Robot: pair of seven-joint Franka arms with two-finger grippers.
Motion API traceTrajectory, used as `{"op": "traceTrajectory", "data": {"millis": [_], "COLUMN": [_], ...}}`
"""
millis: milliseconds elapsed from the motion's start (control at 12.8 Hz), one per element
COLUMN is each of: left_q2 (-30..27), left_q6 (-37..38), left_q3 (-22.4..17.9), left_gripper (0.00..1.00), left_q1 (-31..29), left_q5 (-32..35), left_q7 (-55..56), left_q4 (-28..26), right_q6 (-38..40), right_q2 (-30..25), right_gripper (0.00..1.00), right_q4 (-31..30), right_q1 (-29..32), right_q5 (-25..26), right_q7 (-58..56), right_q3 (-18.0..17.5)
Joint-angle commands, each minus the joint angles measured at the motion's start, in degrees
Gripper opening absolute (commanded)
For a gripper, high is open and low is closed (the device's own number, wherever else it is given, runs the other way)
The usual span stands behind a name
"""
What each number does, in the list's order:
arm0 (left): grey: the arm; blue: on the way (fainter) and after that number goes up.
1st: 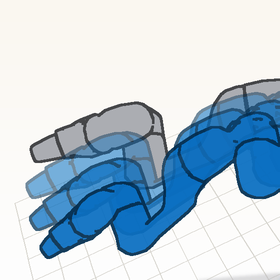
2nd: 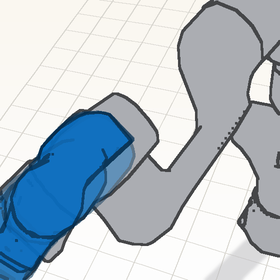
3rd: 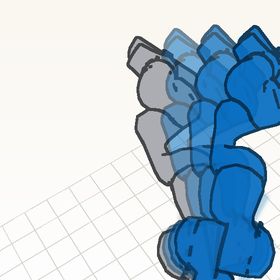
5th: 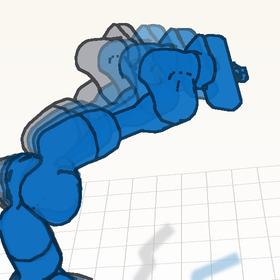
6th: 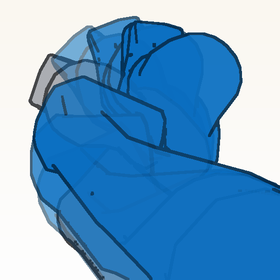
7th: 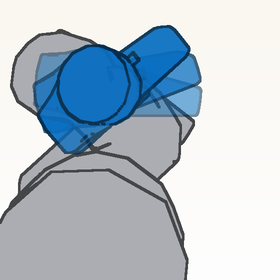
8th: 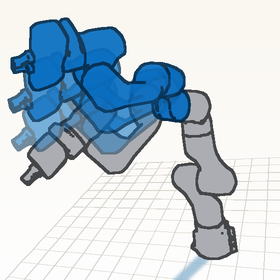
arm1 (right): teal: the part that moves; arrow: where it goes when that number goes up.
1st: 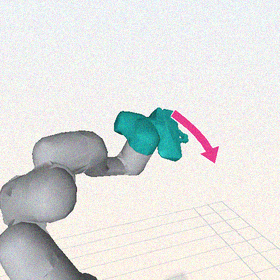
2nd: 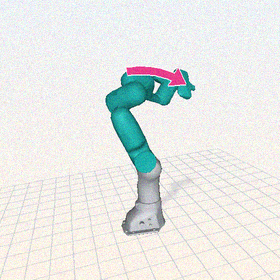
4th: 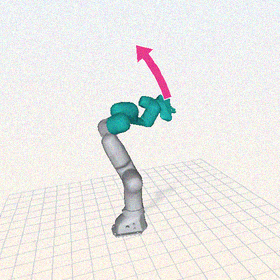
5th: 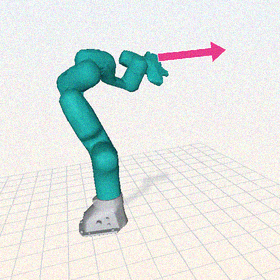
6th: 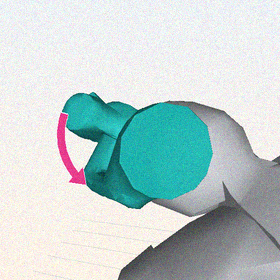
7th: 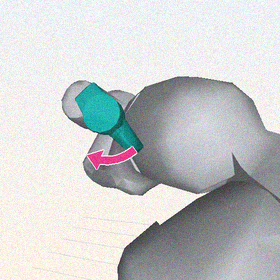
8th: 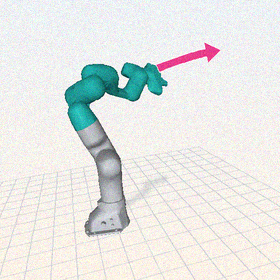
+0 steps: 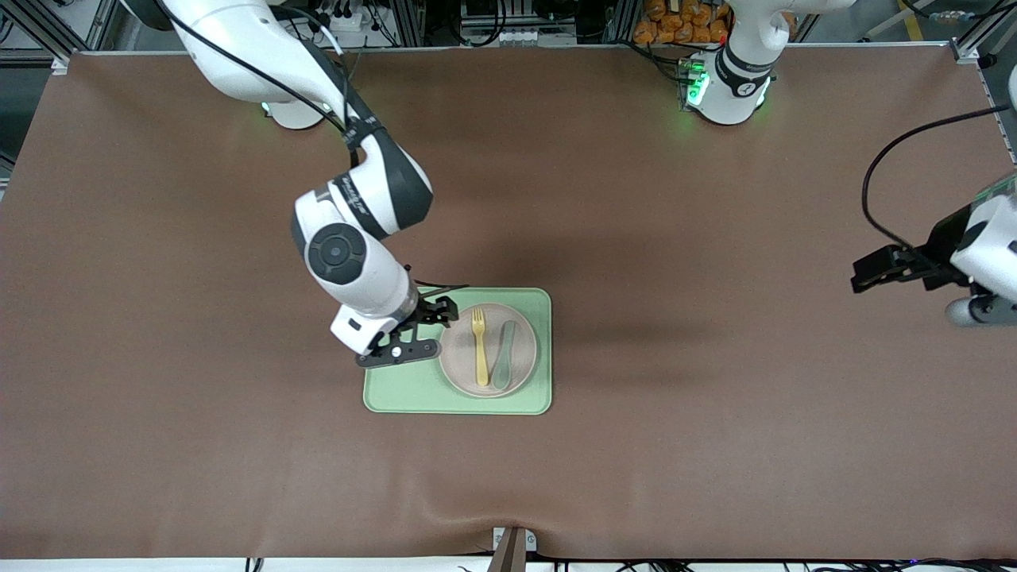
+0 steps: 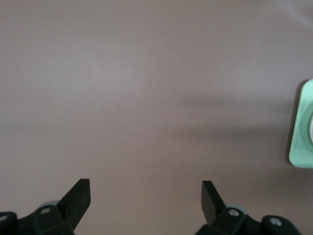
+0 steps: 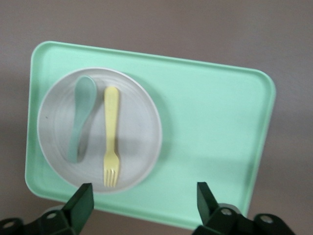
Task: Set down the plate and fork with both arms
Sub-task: 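Lower the right gripper onto the yellow fork and grasp it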
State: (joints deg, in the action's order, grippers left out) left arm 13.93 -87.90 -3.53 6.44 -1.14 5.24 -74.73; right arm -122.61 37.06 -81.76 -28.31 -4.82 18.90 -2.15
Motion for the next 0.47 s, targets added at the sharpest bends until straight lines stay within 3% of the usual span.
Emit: {"op": "traceTrajectory", "data": {"millis": [0, 234, 389], "left_q2": [-4.2, -7.5, -8.8], "left_q6": [1.9, 1.6, 1.4], "left_q3": [0.5, 1.2, 2.3], "left_gripper": [1.0, 1.0, 1.0], "left_q1": [-0.9, -2.0, -1.8], "left_q5": [2.4, 2.5, 2.5], "left_q7": [-0.8, -0.8, -0.8], "left_q4": [-3.3, -8.3, -9.9], "right_q6": [-4.1, -8.8, -11.1], "right_q2": [3.9, 6.9, 8.5], "right_gripper": [0.81, 0.72, 0.72], "right_q4": [2.3, 2.3, 2.3], "right_q1": [-1.8, -3.2, -3.4], "right_q5": [-0.4, 0.2, 0.2], "right_q7": [0.7, 0.7, 1.0], "right_q3": [0.5, 0.6, 0.6]}}
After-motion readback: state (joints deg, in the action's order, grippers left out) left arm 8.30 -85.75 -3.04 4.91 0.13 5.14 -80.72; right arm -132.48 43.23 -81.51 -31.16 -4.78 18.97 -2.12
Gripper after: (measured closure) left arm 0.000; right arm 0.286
